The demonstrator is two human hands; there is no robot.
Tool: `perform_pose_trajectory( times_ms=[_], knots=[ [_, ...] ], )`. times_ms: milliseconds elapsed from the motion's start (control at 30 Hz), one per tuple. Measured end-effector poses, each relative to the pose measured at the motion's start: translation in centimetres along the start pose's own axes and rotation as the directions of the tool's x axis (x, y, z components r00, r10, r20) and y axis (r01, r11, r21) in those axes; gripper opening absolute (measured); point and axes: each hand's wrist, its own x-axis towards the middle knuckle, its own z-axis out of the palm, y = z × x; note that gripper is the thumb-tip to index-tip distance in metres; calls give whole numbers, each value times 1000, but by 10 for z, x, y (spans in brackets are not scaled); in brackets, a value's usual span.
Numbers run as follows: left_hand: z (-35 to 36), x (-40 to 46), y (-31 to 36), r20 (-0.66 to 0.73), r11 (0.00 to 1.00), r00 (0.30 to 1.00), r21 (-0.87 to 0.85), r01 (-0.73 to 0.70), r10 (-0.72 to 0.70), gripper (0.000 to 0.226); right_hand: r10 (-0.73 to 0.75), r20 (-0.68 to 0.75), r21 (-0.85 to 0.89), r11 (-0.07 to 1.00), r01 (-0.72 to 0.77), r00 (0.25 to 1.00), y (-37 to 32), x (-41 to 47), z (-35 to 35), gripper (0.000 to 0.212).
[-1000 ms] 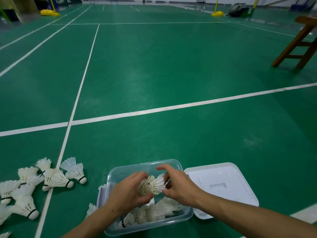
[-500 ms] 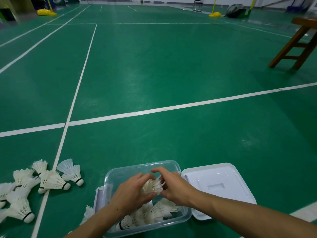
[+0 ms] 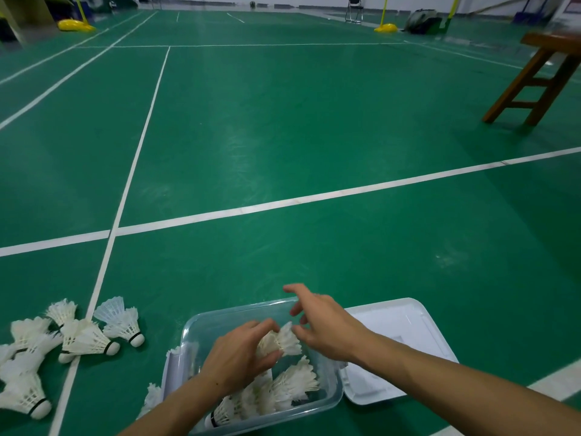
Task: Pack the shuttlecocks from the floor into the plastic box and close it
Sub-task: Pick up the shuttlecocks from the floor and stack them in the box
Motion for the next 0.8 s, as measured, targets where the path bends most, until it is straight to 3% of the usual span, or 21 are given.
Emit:
perform_pose_trajectory(
  times_ms=[100,233,633,800],
  knots=[
    [6,5,6,20,999,999,43,26,-26,41,-2,-75,198,980,17,997,4,-2,-14,64],
    [14,13,9,61,996,997,81,42,-47,44,9,-117,479,877,48,993,6,-7,-22,62],
    [26,22,11,120,985,992,170,20,-41,49,24,-141,566,822,61,990,5,-10,-25,51],
    [32,22,14,126,980,991,200,7,-33,67,23,-135,559,827,57,991,7,-10,-24,47]
  ],
)
